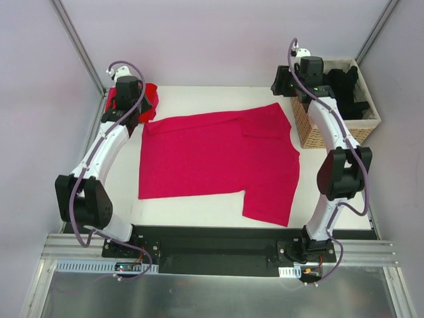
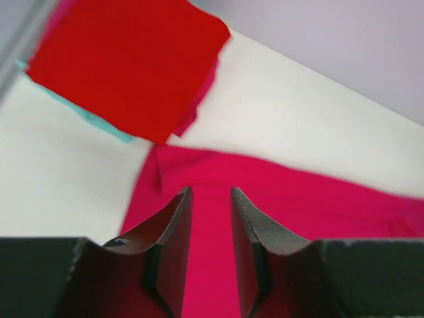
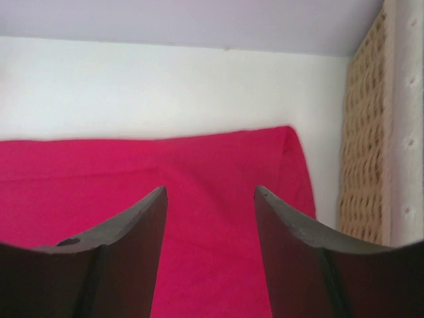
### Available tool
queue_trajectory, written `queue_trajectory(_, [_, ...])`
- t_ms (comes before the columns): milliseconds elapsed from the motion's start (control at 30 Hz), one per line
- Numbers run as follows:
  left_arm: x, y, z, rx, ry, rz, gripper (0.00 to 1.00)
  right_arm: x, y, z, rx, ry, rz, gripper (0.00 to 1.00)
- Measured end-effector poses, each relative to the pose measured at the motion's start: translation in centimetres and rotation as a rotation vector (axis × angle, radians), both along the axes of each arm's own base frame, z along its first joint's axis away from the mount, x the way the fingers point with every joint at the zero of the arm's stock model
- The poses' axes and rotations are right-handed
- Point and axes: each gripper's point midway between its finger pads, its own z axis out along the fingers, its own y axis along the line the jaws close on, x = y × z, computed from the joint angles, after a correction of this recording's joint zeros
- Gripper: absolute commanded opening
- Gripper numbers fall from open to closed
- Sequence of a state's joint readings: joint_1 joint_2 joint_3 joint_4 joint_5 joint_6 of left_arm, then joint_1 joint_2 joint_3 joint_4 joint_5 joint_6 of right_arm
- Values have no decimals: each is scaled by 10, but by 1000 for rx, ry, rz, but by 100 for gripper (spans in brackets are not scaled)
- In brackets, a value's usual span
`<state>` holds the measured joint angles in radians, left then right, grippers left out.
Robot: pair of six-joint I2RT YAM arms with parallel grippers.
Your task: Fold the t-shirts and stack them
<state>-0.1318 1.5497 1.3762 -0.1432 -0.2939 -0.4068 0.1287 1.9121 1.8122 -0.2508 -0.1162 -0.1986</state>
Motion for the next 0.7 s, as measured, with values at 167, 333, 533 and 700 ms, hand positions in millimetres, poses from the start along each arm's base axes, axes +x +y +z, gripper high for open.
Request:
queue_trajectory(167, [-59, -29, -45, -123, 164, -146, 25, -39, -1, -27, 98, 194, 20, 39])
queue_trajectory(333, [-149, -44, -128, -230, 466, -197, 26, -122, -5, -129, 123, 562, -20, 30])
queue_trajectory(533, [-195, -46, -155, -272, 632, -183, 19, -215, 3, -189, 148, 891, -72, 18])
queue_trajectory(700, [-200, -46, -163, -272, 672, -169, 2, -239, 16, -180, 129, 921, -62, 9])
